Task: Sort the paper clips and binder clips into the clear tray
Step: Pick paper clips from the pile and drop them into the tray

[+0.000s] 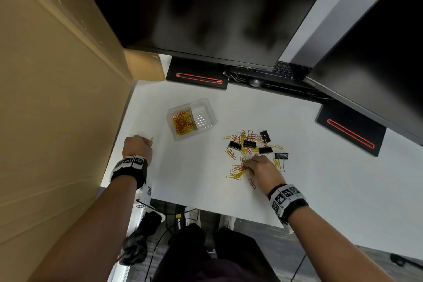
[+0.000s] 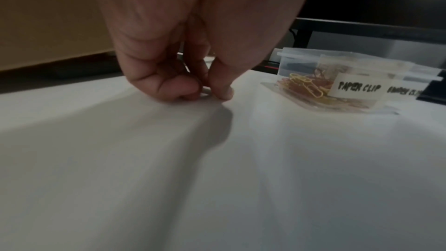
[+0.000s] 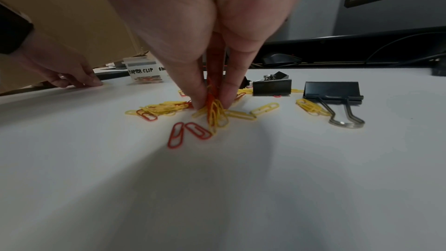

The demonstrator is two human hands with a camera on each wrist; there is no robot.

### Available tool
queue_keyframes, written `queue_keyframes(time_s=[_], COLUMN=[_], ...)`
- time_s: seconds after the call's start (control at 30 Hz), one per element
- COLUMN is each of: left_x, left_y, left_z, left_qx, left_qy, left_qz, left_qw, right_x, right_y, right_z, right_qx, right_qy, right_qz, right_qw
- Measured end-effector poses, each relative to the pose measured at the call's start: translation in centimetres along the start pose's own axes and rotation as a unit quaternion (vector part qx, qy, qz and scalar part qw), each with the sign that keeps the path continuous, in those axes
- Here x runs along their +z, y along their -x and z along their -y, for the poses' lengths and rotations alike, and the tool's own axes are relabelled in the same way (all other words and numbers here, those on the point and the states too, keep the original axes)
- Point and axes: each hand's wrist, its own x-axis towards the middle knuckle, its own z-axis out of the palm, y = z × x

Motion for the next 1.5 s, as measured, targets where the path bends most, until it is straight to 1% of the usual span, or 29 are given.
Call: queue_keyframes(time_s=[0.13,0.23,0.33,0.4,0.5,0.6,0.67,0.73,0.77,0.8,0.83,0.87,0.9,0.97,1.0,1.03,1.1,1.2,1.3,1.5], left_x=[-0.3,-1.1,-2.1,-2.4,-2.7,-2.5,-2.3,-2.2,-2.1,-1.8,-1.3,-0.5,0.7,3.9,5.8,7.6,10.6,13.0,14.1,14.5], left_y=[0.8,1.6,2.5,3.0,3.5,3.9,4.2,4.7,5.1,5.8,6.7,8.1,9.7,13.0,14.2,15.2,16.0,15.7,14.9,14.1], left_z=[0.3,-0.3,-2.2,-3.7,-5.6,-6.8,-7.2,-7.6,-7.9,-8.3,-8.7,-9.3,-9.8,-10.6,-10.8,-11.0,-11.3,-11.3,-11.1,-11.1], left_qx=[0.018,0.033,0.084,0.126,0.169,0.187,0.196,0.199,0.212,0.24,0.279,0.324,0.37,0.447,0.471,0.487,0.491,0.469,0.466,0.47], left_qy=[0.039,0.099,0.176,0.202,0.201,0.194,0.18,0.185,0.183,0.171,0.153,0.128,0.095,-0.005,-0.058,-0.103,-0.165,-0.194,-0.142,-0.073], left_qz=[0.002,-0.012,-0.018,-0.004,0.004,0.01,0.004,-0.009,-0.022,-0.036,-0.036,-0.012,0.037,0.141,0.174,0.192,0.208,0.206,0.191,0.174], left_qw=[0.999,0.995,0.981,0.971,0.965,0.963,0.964,0.962,0.96,0.955,0.947,0.937,0.923,0.883,0.863,0.846,0.83,0.837,0.852,0.862], right_x=[0.0,-0.4,-1.5,-2.3,-3.0,-3.2,-3.4,-3.6,-3.7,-3.7,-3.7,-3.6,-3.5,-3.2,-3.0,-3.0,-3.0,-3.1,-2.8,-2.4], right_y=[0.5,0.7,0.8,1.0,1.2,1.1,0.9,0.8,0.7,0.6,0.6,0.6,0.6,0.6,0.7,0.8,0.9,1.1,1.0,1.1], right_z=[-0.6,-0.8,-0.5,-0.4,-0.7,-1.0,-1.0,-0.9,-0.7,-0.7,-0.6,-0.6,-0.7,-1.0,-1.0,-1.1,-1.1,-1.3,-1.6,-1.9], right_qx=[0.01,0.025,0.044,0.065,0.099,0.145,0.178,0.196,0.201,0.204,0.206,0.209,0.213,0.22,0.223,0.226,0.231,0.244,0.26,0.265], right_qy=[-0.024,-0.058,-0.114,-0.142,-0.177,-0.229,-0.277,-0.312,-0.325,-0.334,-0.339,-0.345,-0.348,-0.35,-0.349,-0.348,-0.348,-0.355,-0.352,-0.348], right_qz=[-0.024,-0.054,-0.096,-0.119,-0.148,-0.148,-0.146,-0.15,-0.152,-0.153,-0.153,-0.151,-0.15,-0.148,-0.148,-0.15,-0.154,-0.161,-0.164,-0.157], right_qw=[0.999,0.997,0.988,0.981,0.968,0.951,0.933,0.917,0.912,0.908,0.905,0.903,0.901,0.898,0.898,0.897,0.895,0.888,0.884,0.886])
